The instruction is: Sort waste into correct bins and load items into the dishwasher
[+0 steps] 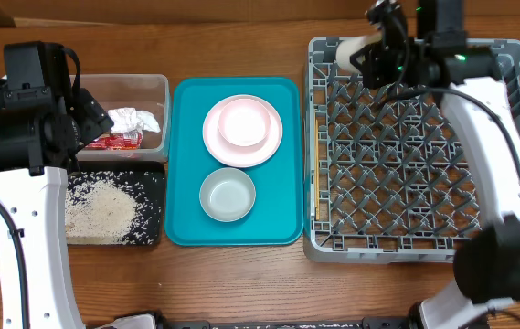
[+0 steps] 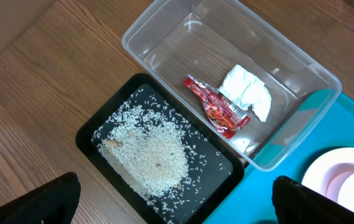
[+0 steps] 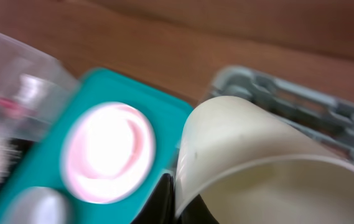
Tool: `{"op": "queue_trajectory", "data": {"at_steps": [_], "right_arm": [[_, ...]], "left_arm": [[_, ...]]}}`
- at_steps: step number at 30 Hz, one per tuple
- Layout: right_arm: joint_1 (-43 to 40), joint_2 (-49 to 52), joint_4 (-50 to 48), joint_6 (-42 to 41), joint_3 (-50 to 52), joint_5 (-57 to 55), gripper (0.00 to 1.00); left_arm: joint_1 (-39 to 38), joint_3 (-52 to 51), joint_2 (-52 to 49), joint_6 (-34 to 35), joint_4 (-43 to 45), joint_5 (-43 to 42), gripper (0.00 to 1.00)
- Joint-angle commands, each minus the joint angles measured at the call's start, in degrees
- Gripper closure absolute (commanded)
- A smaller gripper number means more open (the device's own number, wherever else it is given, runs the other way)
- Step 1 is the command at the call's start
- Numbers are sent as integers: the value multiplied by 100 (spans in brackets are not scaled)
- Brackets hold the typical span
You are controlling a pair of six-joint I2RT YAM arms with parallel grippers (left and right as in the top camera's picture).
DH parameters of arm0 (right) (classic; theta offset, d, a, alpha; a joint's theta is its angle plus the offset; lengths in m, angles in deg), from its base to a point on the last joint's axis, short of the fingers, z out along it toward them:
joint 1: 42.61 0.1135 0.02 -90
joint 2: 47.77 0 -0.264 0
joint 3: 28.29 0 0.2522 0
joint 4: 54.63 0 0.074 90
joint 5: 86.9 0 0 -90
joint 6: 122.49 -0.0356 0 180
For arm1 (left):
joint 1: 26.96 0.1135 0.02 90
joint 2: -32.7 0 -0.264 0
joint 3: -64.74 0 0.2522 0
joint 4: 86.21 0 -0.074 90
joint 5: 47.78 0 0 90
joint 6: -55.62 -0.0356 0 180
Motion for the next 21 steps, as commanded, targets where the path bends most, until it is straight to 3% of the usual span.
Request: {"op": "queue_trajectory", "data": {"at_steps": [1, 8, 14, 21], "right_arm": [[-9, -356, -2, -380, -188, 1447, 96], [2, -7, -44, -378, 302, 2924, 96], [0, 675, -1169, -356, 1102, 4129, 96], [-57, 1392, -1591, -352, 1287, 4365, 96]], "left_arm": [[-7, 92, 17, -52, 4, -7, 0], [-7, 92, 17, -50, 2, -7, 0], [-7, 92, 17, -50, 4, -7, 0], [-7, 92, 17, -50, 2, -7, 0]]}}
